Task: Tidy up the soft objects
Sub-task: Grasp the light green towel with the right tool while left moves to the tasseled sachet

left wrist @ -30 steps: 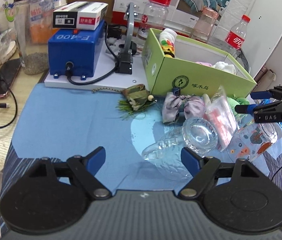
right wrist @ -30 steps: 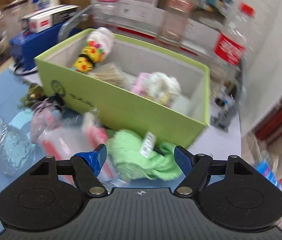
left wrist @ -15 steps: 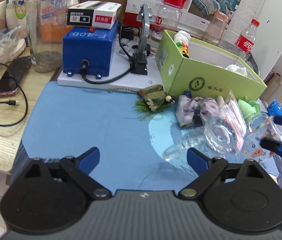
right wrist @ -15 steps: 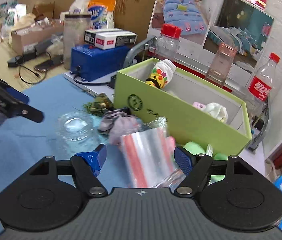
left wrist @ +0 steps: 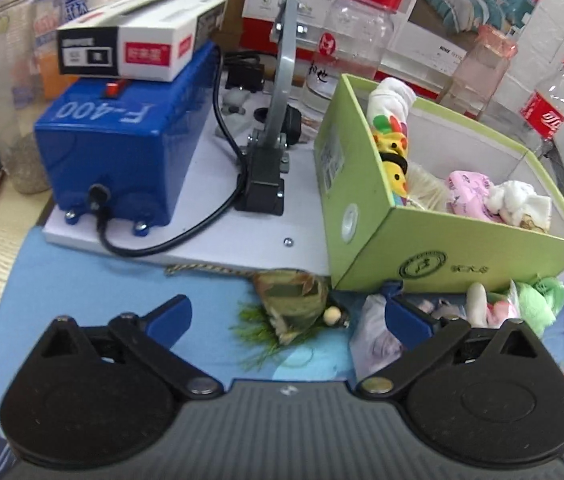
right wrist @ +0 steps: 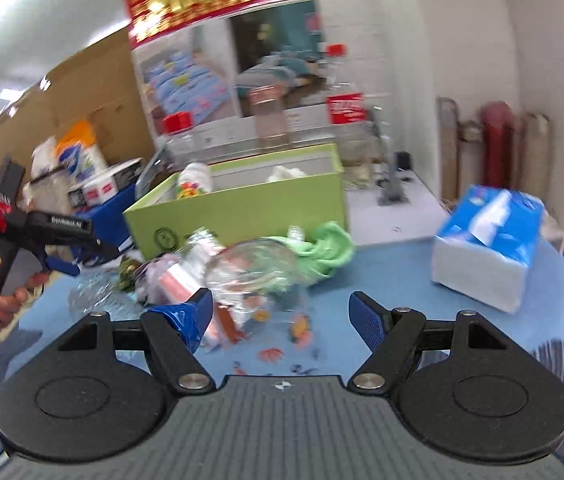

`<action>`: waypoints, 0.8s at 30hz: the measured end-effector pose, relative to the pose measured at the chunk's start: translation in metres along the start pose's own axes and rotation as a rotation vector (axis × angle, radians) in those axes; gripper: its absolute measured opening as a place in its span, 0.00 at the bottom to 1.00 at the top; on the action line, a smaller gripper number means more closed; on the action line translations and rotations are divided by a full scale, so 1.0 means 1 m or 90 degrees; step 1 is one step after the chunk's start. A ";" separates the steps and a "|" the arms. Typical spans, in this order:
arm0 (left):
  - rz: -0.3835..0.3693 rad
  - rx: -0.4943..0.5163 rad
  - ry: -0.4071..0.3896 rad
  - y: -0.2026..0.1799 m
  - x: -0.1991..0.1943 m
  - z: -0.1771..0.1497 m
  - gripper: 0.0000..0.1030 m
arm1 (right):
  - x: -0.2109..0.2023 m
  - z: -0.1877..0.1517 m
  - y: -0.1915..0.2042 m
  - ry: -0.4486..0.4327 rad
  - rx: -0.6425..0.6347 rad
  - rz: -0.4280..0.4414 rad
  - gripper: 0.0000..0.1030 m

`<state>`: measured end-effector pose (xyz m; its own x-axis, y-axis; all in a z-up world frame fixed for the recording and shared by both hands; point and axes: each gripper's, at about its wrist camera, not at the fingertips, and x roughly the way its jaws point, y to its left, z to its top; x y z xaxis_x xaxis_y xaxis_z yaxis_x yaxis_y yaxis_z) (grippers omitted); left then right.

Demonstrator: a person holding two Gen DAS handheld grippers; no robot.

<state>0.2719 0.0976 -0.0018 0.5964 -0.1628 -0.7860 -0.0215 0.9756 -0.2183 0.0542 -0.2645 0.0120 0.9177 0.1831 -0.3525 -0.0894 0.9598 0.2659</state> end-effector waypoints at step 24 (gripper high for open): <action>0.104 -0.035 0.006 0.038 -0.005 -0.035 0.99 | 0.143 0.069 -0.016 0.161 -0.096 0.048 0.60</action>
<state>0.2397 0.1304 -0.0265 0.5735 -0.0046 -0.8192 -0.1614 0.9798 -0.1184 0.2138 -0.2680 0.0194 0.7825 0.2835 -0.5544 -0.2270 0.9590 0.1699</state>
